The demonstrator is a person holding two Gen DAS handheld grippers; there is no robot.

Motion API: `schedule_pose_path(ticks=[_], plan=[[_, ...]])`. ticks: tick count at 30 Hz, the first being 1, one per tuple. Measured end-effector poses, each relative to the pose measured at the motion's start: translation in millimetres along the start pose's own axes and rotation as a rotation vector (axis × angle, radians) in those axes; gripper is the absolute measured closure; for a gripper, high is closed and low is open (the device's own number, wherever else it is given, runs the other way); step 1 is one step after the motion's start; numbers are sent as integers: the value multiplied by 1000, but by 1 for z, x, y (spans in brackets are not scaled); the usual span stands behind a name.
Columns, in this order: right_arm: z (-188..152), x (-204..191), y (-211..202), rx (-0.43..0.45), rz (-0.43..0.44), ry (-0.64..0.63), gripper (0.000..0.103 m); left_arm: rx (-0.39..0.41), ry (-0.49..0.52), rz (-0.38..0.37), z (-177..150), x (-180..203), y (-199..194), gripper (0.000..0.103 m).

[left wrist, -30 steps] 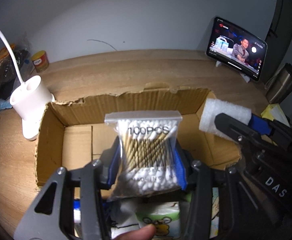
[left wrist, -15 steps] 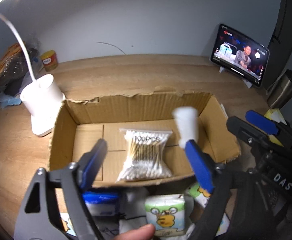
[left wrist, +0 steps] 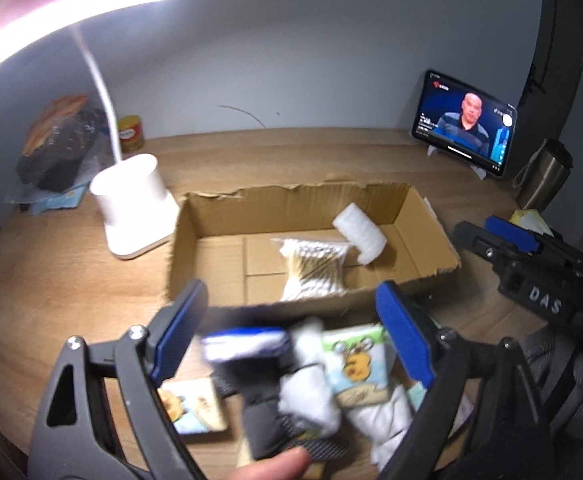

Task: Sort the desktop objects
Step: 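Open the left gripper and withdraw both grippers from the box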

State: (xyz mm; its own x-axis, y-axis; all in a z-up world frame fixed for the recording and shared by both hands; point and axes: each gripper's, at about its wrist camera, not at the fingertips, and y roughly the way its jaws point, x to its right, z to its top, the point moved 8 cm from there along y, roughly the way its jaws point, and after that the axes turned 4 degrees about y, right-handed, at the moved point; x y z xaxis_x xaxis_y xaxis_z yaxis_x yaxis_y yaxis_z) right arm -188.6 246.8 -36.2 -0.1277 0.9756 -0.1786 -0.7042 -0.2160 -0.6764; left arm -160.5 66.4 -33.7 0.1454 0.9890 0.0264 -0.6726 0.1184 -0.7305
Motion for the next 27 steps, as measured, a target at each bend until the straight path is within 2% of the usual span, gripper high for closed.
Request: schedule_pose_path(ticks=[2, 4, 18, 27], plan=[[-4, 2, -4, -1, -15, -1, 0, 7, 0, 7, -6, -9, -8, 14], [-10, 5, -9, -4, -24, 3, 0, 11, -6, 12, -14, -18, -15, 6], [-50, -4, -44, -29, -44, -22, 0, 1, -30, 33, -70, -49, -47, 6], [-71, -9, -55, -50, -44, -32, 0, -43, -40, 52, -101, -70, -43, 6]])
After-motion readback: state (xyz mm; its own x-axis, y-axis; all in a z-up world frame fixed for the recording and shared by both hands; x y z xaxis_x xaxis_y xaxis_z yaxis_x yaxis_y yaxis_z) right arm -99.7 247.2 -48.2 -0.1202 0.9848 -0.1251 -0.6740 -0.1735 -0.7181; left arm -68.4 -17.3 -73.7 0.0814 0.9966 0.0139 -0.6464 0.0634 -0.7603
